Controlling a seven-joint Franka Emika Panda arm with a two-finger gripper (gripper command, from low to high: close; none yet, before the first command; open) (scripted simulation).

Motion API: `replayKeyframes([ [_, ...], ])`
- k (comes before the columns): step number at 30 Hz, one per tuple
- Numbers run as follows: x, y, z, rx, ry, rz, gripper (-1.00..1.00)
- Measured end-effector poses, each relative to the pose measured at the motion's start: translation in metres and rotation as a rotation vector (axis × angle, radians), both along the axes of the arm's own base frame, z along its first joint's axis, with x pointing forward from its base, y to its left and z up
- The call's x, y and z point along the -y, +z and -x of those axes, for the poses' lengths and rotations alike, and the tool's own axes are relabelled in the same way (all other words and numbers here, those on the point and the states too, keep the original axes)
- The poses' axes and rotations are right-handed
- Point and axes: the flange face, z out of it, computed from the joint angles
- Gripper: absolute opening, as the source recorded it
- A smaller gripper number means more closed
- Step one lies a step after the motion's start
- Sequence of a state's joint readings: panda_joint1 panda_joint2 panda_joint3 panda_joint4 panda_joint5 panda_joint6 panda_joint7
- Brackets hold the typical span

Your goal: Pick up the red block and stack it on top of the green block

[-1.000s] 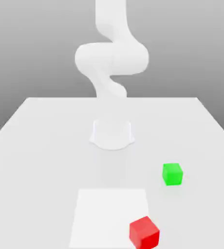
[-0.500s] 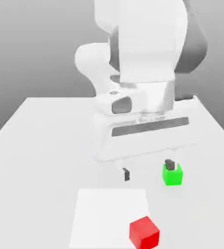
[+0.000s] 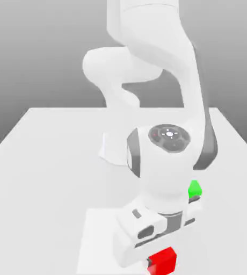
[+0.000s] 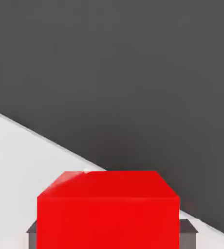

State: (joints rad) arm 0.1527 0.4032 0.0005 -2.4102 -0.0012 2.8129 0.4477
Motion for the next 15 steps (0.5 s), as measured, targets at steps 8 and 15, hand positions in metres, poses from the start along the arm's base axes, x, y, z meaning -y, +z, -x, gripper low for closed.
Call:
replayKeyframes([
  [8,-0.01,0.063,0.01,-0.001,0.072,0.0,-1.0],
  [15,-0.074,0.088,0.085,-0.001,0.584,0.005,-1.0],
])
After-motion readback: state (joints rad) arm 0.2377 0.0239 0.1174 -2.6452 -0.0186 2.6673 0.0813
